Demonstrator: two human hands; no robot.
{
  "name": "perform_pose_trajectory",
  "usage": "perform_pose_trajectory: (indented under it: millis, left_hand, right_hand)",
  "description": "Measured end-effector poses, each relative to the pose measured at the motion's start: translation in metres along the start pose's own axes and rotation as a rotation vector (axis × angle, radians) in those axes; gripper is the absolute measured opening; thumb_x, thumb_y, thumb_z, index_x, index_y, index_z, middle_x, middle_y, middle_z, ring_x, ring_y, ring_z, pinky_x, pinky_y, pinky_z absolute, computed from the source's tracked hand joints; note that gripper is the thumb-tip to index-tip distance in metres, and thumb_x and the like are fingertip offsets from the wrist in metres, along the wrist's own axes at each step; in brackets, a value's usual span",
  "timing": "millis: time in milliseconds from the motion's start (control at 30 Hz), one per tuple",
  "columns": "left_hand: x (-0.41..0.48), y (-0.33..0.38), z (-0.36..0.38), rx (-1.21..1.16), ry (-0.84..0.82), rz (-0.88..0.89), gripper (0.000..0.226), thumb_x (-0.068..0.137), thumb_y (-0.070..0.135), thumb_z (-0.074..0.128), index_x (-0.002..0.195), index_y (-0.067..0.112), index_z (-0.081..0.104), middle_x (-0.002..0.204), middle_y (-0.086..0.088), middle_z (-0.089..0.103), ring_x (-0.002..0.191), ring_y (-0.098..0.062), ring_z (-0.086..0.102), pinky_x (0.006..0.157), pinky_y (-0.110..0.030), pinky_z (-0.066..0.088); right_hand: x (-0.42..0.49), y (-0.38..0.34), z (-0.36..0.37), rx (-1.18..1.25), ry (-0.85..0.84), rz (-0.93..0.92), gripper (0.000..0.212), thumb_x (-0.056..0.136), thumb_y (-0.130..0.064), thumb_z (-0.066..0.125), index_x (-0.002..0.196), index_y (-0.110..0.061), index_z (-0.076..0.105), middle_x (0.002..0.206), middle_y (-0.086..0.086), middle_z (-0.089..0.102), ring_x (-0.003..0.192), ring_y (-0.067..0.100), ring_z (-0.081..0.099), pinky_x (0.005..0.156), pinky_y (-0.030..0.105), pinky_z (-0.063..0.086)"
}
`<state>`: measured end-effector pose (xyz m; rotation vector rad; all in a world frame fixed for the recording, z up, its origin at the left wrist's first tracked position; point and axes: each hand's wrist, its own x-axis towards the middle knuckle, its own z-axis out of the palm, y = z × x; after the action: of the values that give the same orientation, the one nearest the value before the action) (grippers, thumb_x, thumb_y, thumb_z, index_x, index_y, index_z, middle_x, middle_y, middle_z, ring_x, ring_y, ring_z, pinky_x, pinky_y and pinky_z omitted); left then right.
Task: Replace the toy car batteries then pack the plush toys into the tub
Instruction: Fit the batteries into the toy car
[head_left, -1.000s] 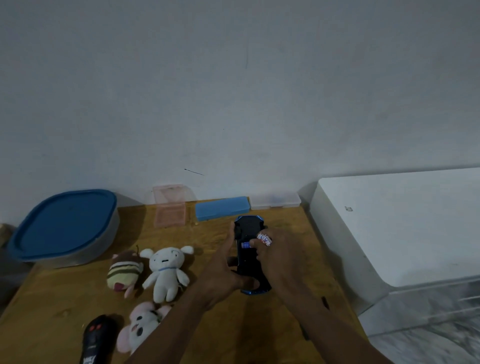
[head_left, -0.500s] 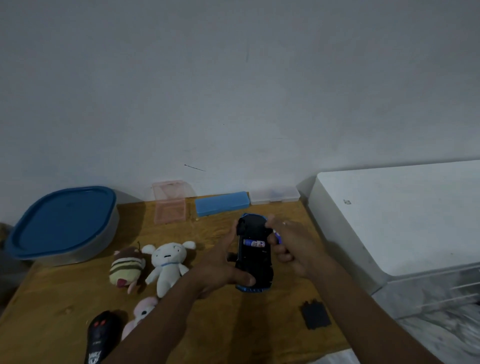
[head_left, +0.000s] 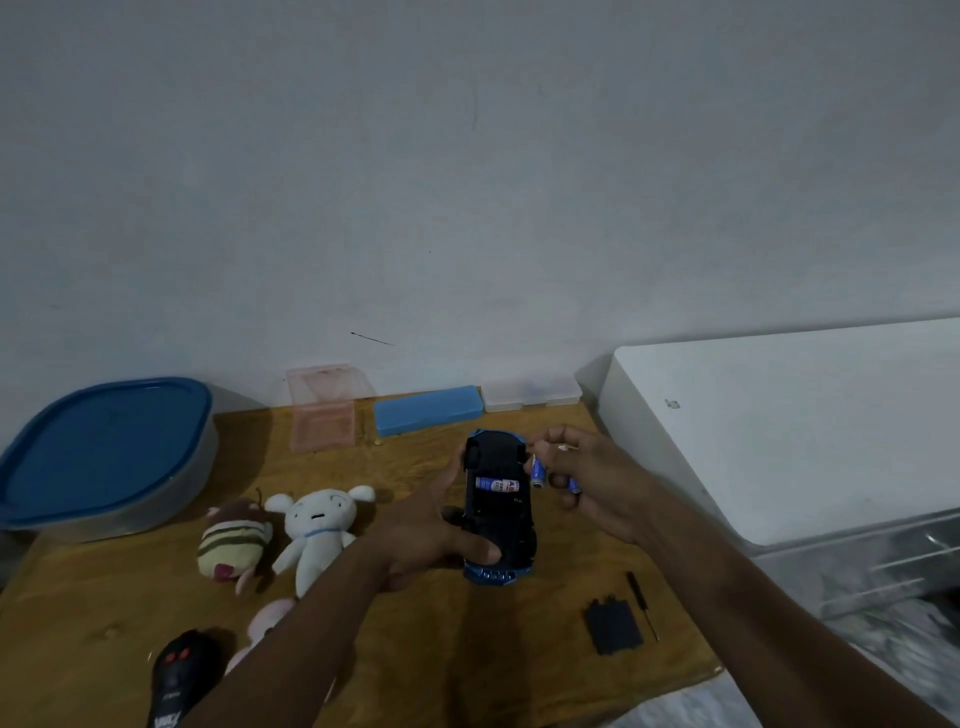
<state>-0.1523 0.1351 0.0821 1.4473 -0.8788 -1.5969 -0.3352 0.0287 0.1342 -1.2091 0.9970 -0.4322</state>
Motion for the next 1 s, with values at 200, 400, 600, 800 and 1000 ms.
perform_pose_trajectory:
  millis: [200,400,600,800,1000]
  left_hand:
    - [-0.007,0.007,0.0,0.02,-0.009,0.006,0.118,0.069,-0.015,0.075,0.147,0.051,0.016,0.118,-0.014,0.069,0.109,-0.031,0.066,0.088,-0.048,0.055]
    - [-0.009,0.011,0.001,0.026,-0.004,0.007,0.116,0.071,-0.016,0.074,0.148,0.048,0.015,0.117,-0.014,0.069,0.106,-0.032,0.066,0.085,-0.047,0.057]
    - [-0.012,0.004,-0.002,-0.033,0.019,0.009,0.115,0.071,-0.017,0.073,0.148,0.048,0.018,0.116,-0.013,0.07,0.107,-0.031,0.067,0.085,-0.047,0.057]
    - [-0.008,-0.007,0.0,-0.072,0.065,-0.013,0.119,0.066,-0.015,0.077,0.148,0.047,0.018,0.115,-0.015,0.07,0.107,-0.035,0.066,0.09,-0.052,0.054]
    - [-0.005,-0.013,0.005,-0.11,0.094,0.032,0.118,0.067,-0.016,0.076,0.146,0.05,0.019,0.116,-0.013,0.07,0.107,-0.035,0.066,0.089,-0.051,0.055]
  right_hand:
    - [0.004,-0.004,0.013,-0.457,0.165,-0.297,0.019,0.079,-0.023,0.076,0.089,-0.014,0.063,0.086,-0.001,0.063,0.068,0.006,0.057,0.053,0.017,0.041]
    - [0.011,-0.003,0.035,-0.815,0.038,-0.594,0.012,0.079,-0.025,0.074,0.085,-0.023,0.063,0.088,-0.007,0.065,0.08,0.007,0.059,0.067,0.021,0.048]
    - [0.012,0.002,0.039,-1.14,-0.145,-0.741,0.018,0.087,-0.022,0.066,0.102,-0.019,0.073,0.102,-0.002,0.066,0.09,0.009,0.058,0.072,0.015,0.041]
    - [0.01,0.008,0.041,-1.328,-0.202,-0.705,0.026,0.09,-0.009,0.058,0.114,-0.011,0.069,0.113,0.006,0.063,0.095,0.021,0.061,0.081,0.034,0.051]
    - [0.002,0.013,0.045,-1.4,-0.174,-0.66,0.038,0.091,-0.012,0.056,0.129,-0.014,0.058,0.113,0.006,0.049,0.094,0.015,0.044,0.077,0.023,0.035]
